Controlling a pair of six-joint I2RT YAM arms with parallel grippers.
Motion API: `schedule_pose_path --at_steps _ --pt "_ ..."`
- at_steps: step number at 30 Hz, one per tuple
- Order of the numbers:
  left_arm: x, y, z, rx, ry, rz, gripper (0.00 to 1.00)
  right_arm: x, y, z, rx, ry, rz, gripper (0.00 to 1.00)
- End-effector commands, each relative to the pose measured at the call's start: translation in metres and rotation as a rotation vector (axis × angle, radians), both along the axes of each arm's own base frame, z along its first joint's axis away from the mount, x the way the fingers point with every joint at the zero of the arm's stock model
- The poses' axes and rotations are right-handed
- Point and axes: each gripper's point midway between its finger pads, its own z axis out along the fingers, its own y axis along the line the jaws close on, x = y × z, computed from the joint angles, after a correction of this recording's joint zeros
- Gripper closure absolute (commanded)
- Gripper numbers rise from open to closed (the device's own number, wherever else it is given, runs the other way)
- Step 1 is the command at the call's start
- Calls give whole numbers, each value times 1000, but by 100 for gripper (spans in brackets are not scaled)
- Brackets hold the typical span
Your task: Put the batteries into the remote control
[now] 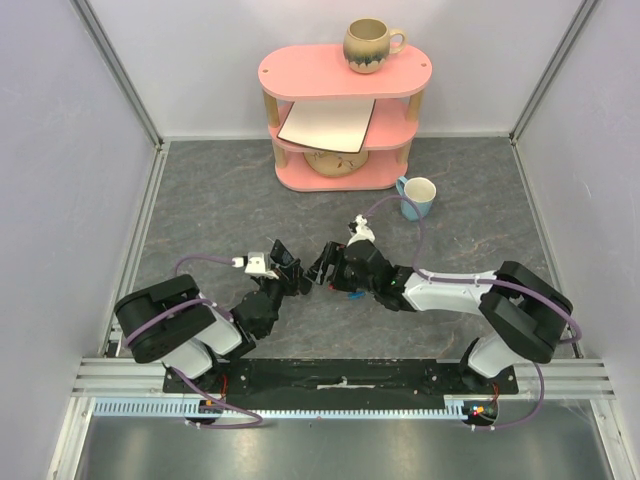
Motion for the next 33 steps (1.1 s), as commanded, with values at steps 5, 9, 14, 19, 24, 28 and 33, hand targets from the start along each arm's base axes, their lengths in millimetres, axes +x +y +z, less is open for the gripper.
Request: schedule_pose_path --at_steps 5,9,14,19,24,28,33 --pt "2 17 38 -72 -130 76 98 6 22 26 143 17 -4 19" --pt "1 15 37 -83 -124 71 98 -7 3 10 109 27 -3 20" --pt "-1 17 38 -85 -124 71 98 -25 -16 -2 90 -5 40 44" --pt "-2 16 38 -85 -124 68 98 -32 -18 -3 100 -34 86 53" --pt "-3 14 35 -105 -111 60 98 -37 -11 -14 85 -5 149 54" --pt "-4 16 36 -107 -114 59 98 -37 -15 -31 107 41 127 57" --pt "-5 18 39 -110 -122 58 98 -33 -25 -42 129 62 90 58"
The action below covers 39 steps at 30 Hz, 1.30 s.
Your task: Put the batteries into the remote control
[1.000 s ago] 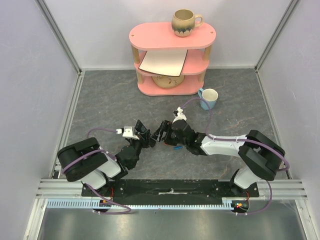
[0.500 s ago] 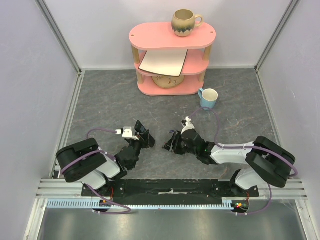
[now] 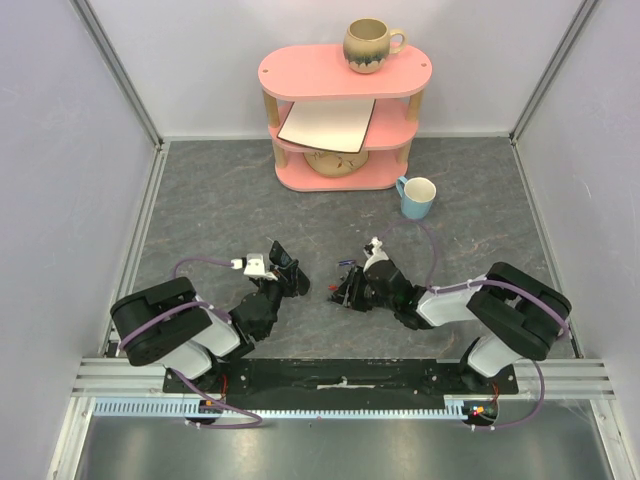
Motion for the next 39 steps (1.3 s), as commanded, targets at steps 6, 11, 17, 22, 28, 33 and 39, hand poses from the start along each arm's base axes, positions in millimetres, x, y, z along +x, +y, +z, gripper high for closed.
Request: schedule_pose_path --at_steps 6,11,17,22,28,33,39 --pt "-4 14 38 -127 -117 36 98 16 -6 -3 45 -23 -60 58" --pt "-5 13 38 -126 -117 33 98 31 -11 -5 42 -33 -107 58" --pt "-5 16 38 -114 -119 38 98 43 -13 -3 43 -43 -120 58" --pt "-6 17 38 -111 -121 40 98 49 -11 -3 39 -48 -120 57" --pt "-5 16 35 -96 -117 40 98 51 3 7 67 -50 -70 42" --pt "-4 13 31 -83 -109 37 98 54 19 21 105 -42 -49 25" --pt "-4 13 31 -81 -109 38 98 54 33 24 112 -32 -22 20"
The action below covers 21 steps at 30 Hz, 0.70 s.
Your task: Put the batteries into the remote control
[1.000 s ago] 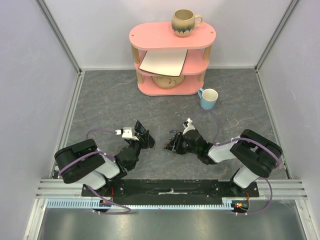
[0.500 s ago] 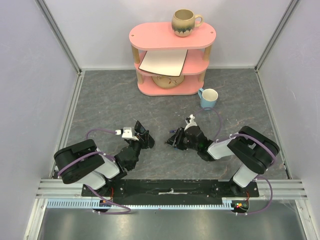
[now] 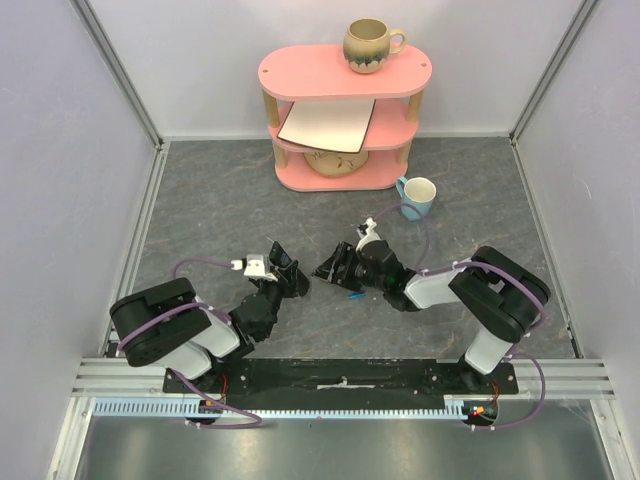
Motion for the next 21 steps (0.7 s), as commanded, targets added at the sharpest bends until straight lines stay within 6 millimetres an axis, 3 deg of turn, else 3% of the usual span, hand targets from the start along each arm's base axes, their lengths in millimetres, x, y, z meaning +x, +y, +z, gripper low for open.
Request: schedule_pose_path --at_steps 1,9,21 --pt "-2 12 32 -93 -109 36 98 1 17 8 23 1 32 19" --pt "-3 13 30 -100 -101 40 98 -6 37 9 39 4 65 17" --pt "-3 14 29 -96 -99 43 98 -4 38 14 83 12 30 16"
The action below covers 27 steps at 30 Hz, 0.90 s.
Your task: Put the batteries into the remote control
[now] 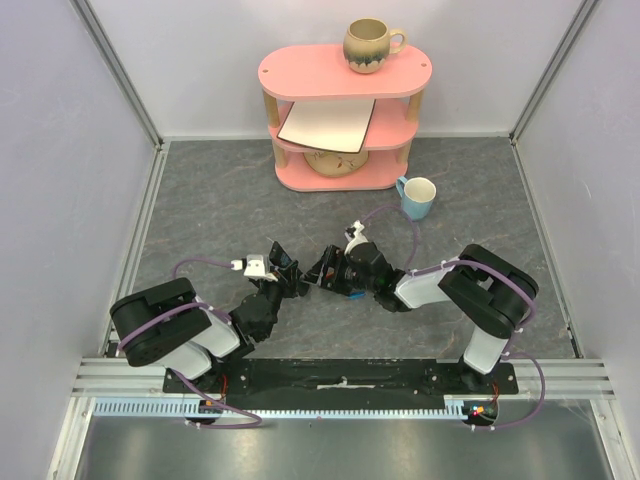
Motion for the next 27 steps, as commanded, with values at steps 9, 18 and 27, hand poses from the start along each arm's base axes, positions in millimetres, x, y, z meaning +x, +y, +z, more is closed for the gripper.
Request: schedule_pose_path --at_steps 9,18,27 --pt "-4 14 28 -90 -99 37 98 10 13 14 77 -10 -33 17" --pt "-4 14 28 -90 -98 37 98 12 9 5 56 9 -58 18" --pt "-5 12 27 -82 -98 28 98 13 12 -2 22 26 -51 20"
